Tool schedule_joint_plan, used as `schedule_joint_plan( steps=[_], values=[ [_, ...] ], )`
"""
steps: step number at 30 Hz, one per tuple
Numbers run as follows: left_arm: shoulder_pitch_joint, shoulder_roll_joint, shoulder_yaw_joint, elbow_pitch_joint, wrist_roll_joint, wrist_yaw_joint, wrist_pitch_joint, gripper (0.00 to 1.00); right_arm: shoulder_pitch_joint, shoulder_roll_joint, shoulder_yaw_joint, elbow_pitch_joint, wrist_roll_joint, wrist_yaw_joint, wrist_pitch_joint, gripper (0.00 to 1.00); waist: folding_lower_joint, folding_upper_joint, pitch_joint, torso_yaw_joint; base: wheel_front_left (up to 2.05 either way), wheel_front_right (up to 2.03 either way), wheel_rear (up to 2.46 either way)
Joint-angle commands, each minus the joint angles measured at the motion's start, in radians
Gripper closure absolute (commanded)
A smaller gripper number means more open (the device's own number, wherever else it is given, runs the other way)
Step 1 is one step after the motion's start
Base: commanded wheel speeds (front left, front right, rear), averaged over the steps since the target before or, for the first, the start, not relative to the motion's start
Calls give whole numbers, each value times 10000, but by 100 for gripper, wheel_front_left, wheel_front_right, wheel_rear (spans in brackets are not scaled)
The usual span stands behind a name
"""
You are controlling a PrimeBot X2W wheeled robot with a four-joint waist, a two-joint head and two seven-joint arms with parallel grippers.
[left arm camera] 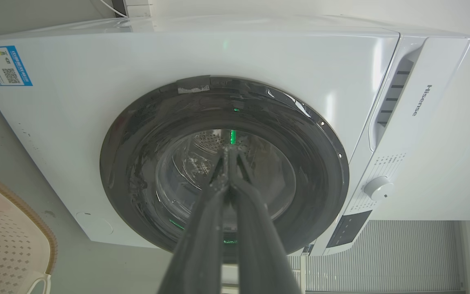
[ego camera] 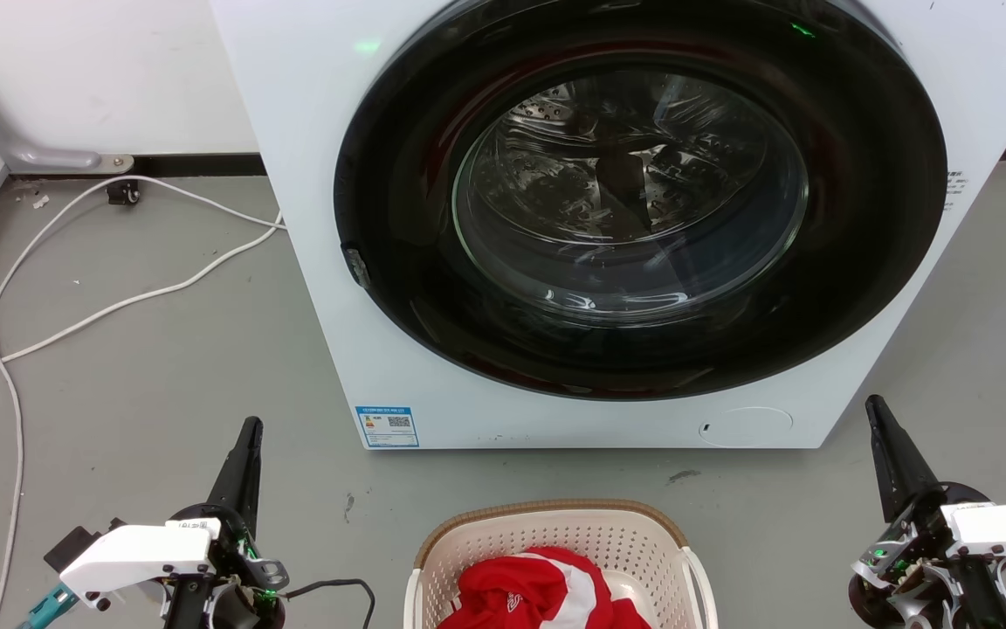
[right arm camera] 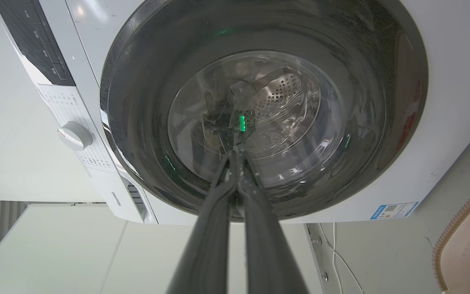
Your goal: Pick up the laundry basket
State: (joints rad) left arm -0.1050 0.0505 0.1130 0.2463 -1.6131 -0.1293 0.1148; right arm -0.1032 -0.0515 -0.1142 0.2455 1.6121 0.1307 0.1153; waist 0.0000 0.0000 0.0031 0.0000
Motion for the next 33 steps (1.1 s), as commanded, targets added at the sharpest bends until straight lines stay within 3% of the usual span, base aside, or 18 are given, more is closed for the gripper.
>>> schedule_joint_plan(
  steps=[1,21,22,28,33],
  values=[
    [-79,-9,25,4,0,-47,21,100,-109,16,-12,7,2,0,21,100,0,0,0,0,0,0,0],
    [-79,-9,24,4,0,-48,20,100,-110,17,-14,7,0,0,21,100,0,0,0,0,0,0,0],
    [2,0,0,10,0,0,0,0,1,0,-2,8,0,0,0,0,0,0,0,0,0,0,0],
    [196,-23,-93,79,114,12,-187,0,200,20,73,147,-148,0,-184,0,0,0,6,1,0,0,0],
    [227,-21,-64,-81,744,10,-442,0,218,19,37,-15,-928,0,-439,0,0,0,17,3,0,0,0]
  ],
)
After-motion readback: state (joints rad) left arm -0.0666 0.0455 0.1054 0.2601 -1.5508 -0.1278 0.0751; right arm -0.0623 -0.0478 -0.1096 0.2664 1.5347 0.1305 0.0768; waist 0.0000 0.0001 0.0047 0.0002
